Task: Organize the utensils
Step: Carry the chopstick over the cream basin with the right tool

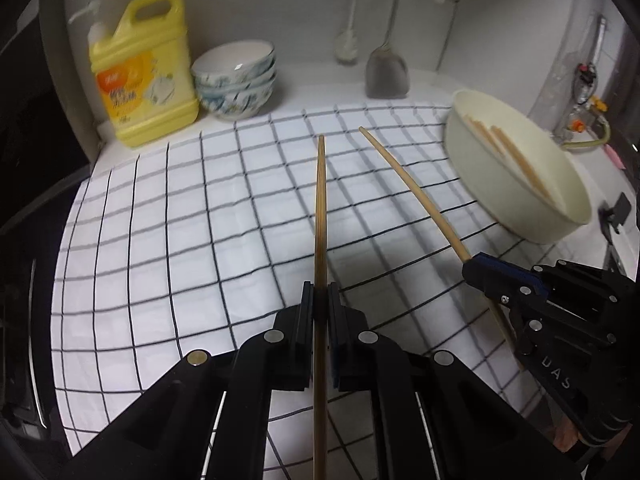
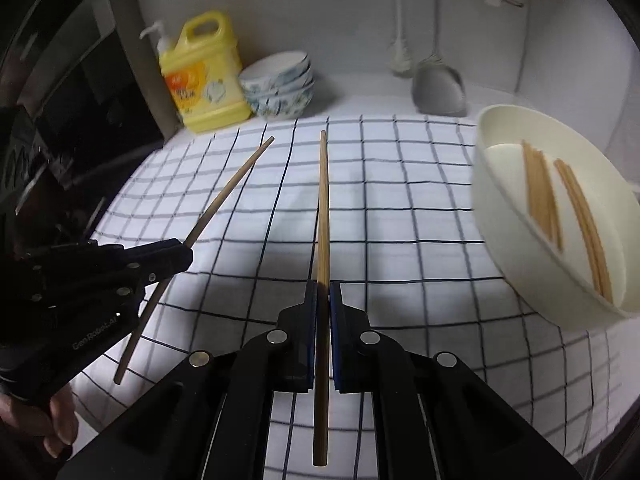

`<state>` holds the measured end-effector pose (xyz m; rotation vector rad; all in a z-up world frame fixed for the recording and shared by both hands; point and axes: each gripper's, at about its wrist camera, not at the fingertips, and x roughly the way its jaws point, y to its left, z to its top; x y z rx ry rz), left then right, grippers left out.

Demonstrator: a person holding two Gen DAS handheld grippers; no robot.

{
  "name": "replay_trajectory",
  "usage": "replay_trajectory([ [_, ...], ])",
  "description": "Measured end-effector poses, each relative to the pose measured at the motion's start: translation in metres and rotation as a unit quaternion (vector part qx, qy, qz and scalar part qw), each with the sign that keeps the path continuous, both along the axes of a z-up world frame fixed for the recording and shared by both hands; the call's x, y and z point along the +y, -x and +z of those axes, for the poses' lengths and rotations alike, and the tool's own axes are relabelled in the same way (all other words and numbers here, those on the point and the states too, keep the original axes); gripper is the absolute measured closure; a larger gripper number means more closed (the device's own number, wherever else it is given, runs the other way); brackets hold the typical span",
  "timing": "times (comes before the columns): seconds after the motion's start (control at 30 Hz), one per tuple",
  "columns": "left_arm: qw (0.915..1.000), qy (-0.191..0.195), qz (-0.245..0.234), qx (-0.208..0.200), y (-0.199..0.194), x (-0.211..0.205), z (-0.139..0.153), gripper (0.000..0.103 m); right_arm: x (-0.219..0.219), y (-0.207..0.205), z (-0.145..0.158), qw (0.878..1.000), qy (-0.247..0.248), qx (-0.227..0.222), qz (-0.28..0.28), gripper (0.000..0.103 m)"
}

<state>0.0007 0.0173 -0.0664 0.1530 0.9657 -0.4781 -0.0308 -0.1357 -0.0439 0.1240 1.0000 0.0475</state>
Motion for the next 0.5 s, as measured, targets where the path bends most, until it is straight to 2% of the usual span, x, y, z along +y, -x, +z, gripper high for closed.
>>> replay_trajectory([
  [0.1,0.9995,0.012,-0.024,-0.014,0.006,-0.016,0.022,0.096,-0.016,0.015,0.025,1.0,0.0,-0.017,-0.025,0.097],
  [0.27,0.996,0.039,-0.075,-0.029,0.011,-0.069,0.052,0.096,-0.07,0.037,0.062,0.995,0.004,-0.046,-0.085,0.097],
  [0.5,0.991,0.064,-0.117,-0.016,-0.002,-0.167,0.071,0.096,-0.167,0.049,0.08,0.986,0.006,-0.061,-0.155,0.097],
])
